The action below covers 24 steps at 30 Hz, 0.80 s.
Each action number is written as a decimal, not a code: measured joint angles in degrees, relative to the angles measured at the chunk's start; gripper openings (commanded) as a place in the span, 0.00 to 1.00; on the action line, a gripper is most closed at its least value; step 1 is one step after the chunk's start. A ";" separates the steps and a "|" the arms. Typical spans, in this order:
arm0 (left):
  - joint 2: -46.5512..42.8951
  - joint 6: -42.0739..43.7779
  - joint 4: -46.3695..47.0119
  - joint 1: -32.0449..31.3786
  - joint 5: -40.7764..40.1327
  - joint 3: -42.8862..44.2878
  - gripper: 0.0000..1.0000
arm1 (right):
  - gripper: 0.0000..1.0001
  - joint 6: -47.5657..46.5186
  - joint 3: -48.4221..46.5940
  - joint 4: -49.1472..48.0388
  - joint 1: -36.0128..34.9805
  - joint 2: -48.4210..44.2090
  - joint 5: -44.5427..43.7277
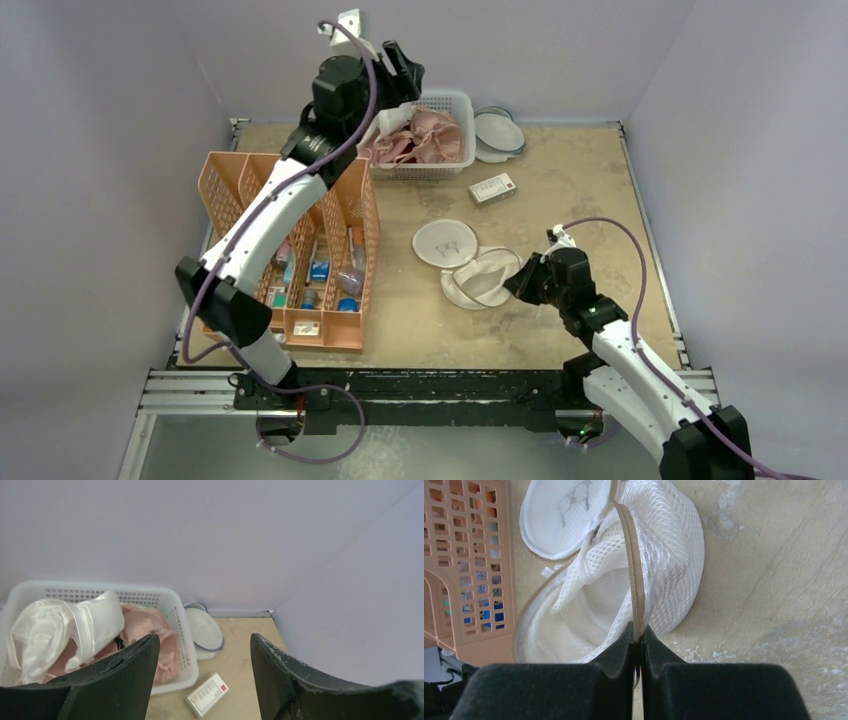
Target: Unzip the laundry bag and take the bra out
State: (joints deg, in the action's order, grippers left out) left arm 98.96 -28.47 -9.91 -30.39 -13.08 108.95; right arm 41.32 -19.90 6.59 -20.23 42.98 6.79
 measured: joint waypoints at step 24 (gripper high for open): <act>-37.79 5.73 15.37 0.00 4.74 -44.83 0.89 | 0.15 -26.82 -32.76 -0.31 -2.25 26.93 8.13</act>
State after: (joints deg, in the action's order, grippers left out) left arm 61.17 -22.74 5.45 -30.39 -8.34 64.12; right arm 14.50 -52.66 6.28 -22.48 69.91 14.92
